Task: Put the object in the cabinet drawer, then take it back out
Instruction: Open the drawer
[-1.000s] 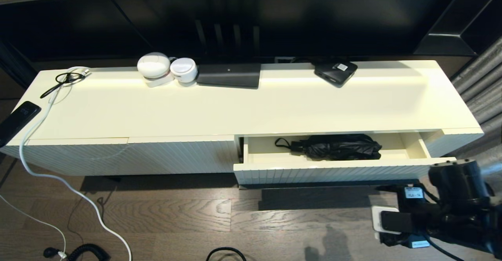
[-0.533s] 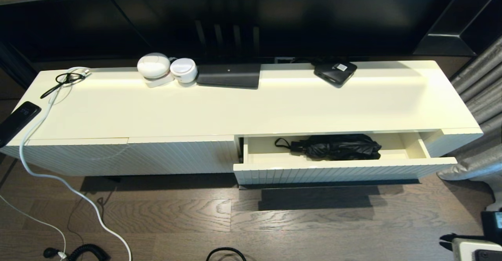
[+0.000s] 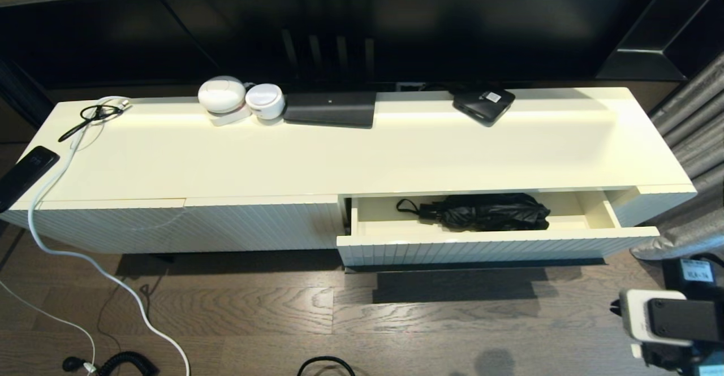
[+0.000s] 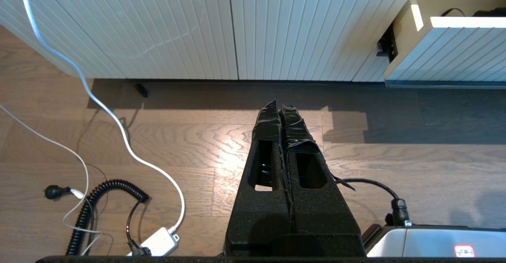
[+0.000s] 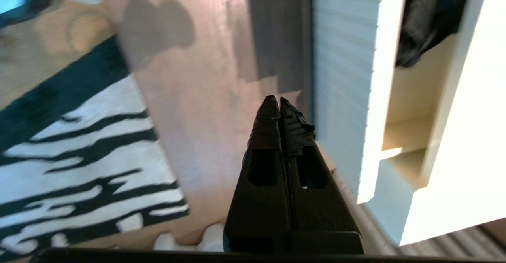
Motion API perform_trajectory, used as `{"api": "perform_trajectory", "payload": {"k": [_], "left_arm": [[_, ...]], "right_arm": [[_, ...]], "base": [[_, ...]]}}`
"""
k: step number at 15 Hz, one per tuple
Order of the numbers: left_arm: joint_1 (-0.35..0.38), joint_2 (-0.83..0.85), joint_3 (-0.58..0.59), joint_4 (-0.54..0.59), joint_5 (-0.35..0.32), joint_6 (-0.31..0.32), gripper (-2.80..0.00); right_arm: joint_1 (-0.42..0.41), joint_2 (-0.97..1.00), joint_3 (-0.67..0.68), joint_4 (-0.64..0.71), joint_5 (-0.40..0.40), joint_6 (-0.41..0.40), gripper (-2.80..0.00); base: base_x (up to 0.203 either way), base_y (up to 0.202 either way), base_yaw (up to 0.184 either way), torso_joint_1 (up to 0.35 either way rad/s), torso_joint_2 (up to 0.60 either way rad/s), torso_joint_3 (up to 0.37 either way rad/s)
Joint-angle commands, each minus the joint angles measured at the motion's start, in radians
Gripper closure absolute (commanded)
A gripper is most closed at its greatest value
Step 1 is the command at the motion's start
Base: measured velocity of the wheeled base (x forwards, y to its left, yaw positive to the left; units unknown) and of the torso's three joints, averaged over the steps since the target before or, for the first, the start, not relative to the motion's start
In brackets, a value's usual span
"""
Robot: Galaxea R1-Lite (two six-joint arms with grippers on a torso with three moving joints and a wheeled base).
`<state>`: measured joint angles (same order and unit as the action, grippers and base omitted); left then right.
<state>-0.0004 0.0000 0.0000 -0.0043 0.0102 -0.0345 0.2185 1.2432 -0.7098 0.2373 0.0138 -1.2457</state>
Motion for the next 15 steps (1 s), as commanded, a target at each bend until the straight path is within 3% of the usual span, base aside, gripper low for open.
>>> {"api": "perform_trajectory", "payload": {"k": [1,9,15], "left_arm": [[0.000,0.000,0.002,0.000,0.001,-0.001,0.00],[0.000,0.000,0.002,0.000,0.001,-0.001,0.00],[0.000,0.000,0.002,0.000,0.001,-0.001,0.00]], "right_arm": [[0.001,0.190,-0.056,-0.067,-0.001,-0.008,0.00],[-0.002,0.488,-0.220,-0.392,-0.006,-0.099,0.00],[-0.004,0.555,-0.266,-0.457,-0.017,-0.124,0.00]], "base": [[0.000,0.000,0.000,0.000,0.00,0.000],[0.000,0.000,0.000,0.000,0.00,0.000],[0.000,0.000,0.000,0.000,0.00,0.000]]}}
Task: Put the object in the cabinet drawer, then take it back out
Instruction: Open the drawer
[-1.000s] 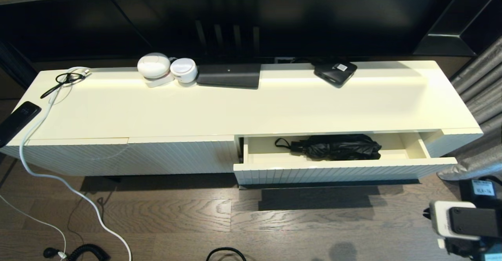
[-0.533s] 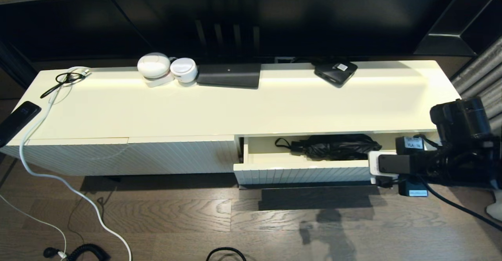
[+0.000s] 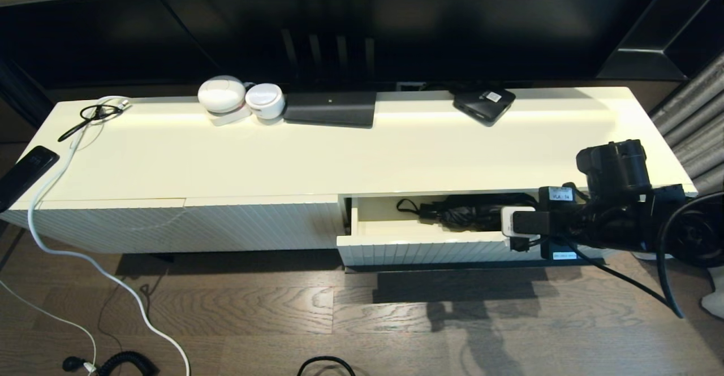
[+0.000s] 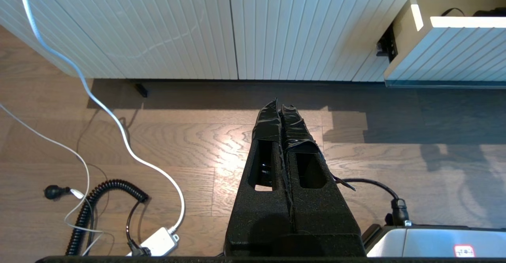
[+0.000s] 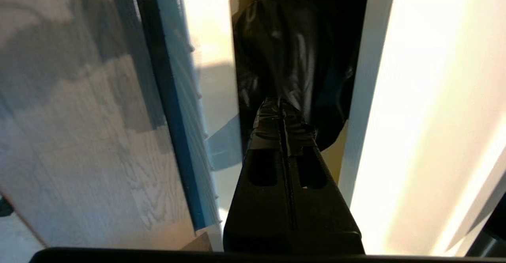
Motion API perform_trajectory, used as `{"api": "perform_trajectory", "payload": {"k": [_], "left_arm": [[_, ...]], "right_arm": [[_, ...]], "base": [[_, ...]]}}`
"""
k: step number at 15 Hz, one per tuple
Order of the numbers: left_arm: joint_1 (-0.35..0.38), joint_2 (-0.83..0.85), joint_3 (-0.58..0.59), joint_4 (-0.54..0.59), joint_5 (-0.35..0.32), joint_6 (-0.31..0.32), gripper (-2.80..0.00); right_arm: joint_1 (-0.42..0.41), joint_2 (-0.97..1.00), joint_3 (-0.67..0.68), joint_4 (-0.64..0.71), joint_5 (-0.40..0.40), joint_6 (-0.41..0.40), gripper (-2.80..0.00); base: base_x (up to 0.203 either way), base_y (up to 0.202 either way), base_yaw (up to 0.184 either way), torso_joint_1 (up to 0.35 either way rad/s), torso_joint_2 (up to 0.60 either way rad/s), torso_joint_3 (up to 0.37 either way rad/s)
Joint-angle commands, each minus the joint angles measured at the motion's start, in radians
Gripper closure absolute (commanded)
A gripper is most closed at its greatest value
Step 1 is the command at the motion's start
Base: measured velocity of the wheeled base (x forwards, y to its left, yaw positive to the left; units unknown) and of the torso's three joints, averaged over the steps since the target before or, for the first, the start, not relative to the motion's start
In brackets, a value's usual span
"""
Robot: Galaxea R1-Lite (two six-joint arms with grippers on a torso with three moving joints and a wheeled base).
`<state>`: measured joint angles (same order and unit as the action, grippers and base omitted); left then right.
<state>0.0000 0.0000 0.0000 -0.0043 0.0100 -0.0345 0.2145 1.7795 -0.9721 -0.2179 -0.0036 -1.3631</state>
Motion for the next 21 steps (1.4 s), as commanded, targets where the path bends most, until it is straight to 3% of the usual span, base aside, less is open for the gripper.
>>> {"api": "perform_trajectory", "payload": {"k": [1,21], "left_arm": [[0.000,0.000,0.001,0.000,0.001,-0.001,0.00],[0.000,-0.002,0.002,0.000,0.001,-0.001,0.00]], "right_arm": [[-0.006,0.038,-0.036,-0.003,-0.004,-0.022,0.00],[0.000,0.050,-0.050,0.123,-0.041,-0.048,0.00]], "base": [[0.000,0.000,0.000,0.000,0.00,0.000],[0.000,0.000,0.000,0.000,0.00,0.000]]}}
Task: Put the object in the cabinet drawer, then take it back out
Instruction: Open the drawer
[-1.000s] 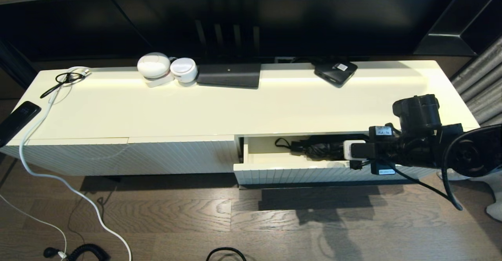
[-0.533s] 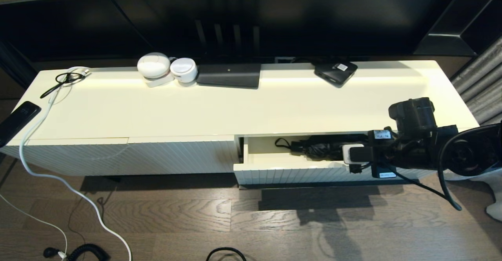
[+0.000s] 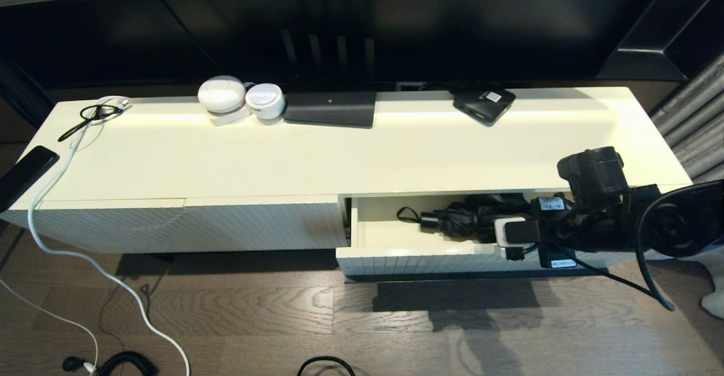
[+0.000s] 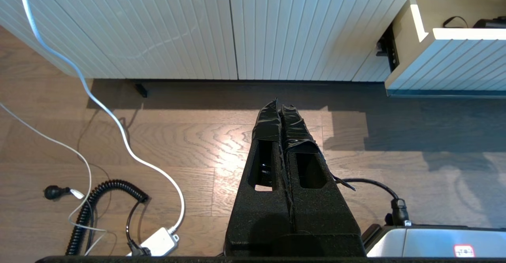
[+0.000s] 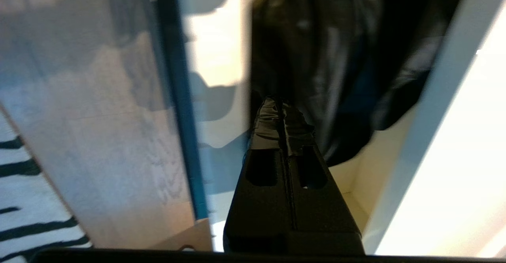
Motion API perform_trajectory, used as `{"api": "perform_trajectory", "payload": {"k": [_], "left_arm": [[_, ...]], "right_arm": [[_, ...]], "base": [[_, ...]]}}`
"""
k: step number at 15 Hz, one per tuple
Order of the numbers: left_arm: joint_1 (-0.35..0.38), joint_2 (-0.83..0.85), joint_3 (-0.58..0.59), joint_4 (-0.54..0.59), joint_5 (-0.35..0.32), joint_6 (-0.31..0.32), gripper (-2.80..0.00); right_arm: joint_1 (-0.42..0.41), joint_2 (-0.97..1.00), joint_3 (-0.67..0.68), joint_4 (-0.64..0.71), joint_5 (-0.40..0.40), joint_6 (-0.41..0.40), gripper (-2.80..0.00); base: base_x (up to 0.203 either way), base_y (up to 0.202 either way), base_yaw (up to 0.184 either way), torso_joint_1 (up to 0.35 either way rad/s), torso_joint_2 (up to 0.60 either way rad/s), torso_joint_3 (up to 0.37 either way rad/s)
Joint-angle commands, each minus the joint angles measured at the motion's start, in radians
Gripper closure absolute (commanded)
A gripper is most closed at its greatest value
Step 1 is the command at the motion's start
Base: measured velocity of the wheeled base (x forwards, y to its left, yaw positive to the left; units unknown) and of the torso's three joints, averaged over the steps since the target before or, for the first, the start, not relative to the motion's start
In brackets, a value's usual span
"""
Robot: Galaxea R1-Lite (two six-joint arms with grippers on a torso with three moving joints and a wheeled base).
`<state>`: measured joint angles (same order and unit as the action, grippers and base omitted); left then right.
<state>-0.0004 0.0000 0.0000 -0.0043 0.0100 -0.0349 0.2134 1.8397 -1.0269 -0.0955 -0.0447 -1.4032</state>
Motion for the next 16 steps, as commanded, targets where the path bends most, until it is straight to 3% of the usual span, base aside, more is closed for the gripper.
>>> {"api": "perform_trajectory", "payload": {"k": [1,13,16], "left_arm": [[0.000,0.000,0.002,0.000,0.001,0.000,0.00],[0.000,0.000,0.002,0.000,0.001,0.001,0.00],[0.000,0.000,0.002,0.000,0.001,0.000,0.00]], "right_arm": [[0.002,-0.019,0.036,0.001,0.000,-0.007,0.00],[0.005,-0.085,0.232,0.000,0.005,0.000,0.00],[0.021,-0.094,0.264,-0.001,0.003,0.053,0.00]], "base": [[0.000,0.000,0.000,0.000,0.00,0.000],[0.000,0.000,0.000,0.000,0.00,0.000],[0.000,0.000,0.000,0.000,0.00,0.000]]}}
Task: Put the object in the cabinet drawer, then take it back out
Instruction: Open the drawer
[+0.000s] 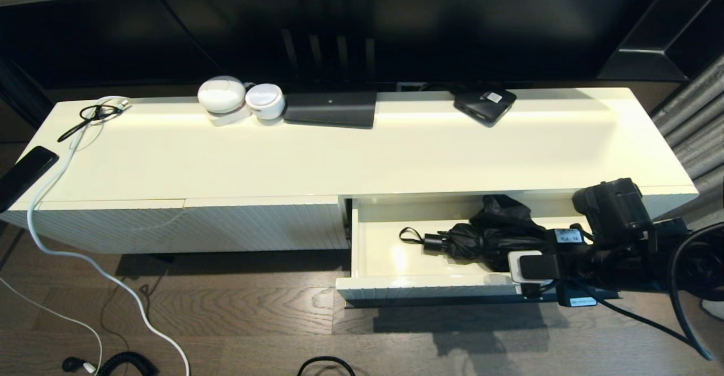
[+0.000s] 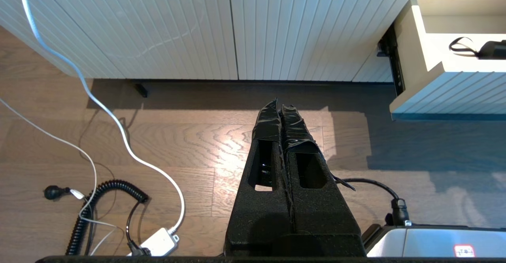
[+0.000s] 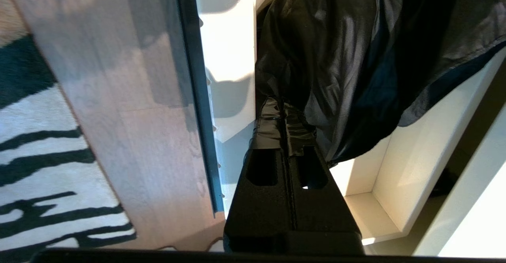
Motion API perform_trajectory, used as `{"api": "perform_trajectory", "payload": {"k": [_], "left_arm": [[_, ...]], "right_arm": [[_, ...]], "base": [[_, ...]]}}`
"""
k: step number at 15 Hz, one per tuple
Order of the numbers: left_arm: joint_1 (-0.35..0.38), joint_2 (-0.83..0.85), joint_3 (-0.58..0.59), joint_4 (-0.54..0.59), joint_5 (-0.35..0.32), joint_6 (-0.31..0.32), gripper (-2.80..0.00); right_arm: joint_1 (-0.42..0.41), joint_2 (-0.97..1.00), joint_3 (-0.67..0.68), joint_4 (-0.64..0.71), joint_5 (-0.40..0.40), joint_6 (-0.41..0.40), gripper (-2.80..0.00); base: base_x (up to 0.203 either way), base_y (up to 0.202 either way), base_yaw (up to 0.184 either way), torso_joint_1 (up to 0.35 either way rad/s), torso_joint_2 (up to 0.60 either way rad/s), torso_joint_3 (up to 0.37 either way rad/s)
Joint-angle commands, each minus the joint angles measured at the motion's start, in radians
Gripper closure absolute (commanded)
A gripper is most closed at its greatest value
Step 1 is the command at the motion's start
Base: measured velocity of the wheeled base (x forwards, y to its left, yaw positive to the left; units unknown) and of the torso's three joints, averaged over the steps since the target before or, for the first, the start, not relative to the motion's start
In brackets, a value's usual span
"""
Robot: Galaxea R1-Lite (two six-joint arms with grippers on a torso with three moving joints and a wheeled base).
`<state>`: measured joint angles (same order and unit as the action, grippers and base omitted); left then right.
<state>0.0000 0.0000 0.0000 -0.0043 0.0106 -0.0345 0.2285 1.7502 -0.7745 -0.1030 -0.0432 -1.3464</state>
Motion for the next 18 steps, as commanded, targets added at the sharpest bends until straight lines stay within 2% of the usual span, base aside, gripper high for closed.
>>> {"api": "perform_trajectory", "payload": {"k": [1,9,13,18], "left_arm": [[0.000,0.000,0.002,0.000,0.000,-0.001,0.00],[0.000,0.000,0.002,0.000,0.000,-0.001,0.00],[0.000,0.000,0.002,0.000,0.000,-0.001,0.00],[0.000,0.000,0.002,0.000,0.000,-0.001,0.00]], "right_arm": [[0.009,-0.008,0.020,0.007,0.001,-0.002,0.00],[0.012,-0.079,0.138,0.006,0.003,0.000,0.00],[0.020,-0.094,0.142,0.006,0.000,0.030,0.00],[0.025,-0.165,0.127,0.011,-0.006,0.025,0.00]], "base": [[0.000,0.000,0.000,0.000,0.00,0.000],[0.000,0.000,0.000,0.000,0.00,0.000],[0.000,0.000,0.000,0.000,0.00,0.000],[0.000,0.000,0.000,0.000,0.00,0.000]]}}
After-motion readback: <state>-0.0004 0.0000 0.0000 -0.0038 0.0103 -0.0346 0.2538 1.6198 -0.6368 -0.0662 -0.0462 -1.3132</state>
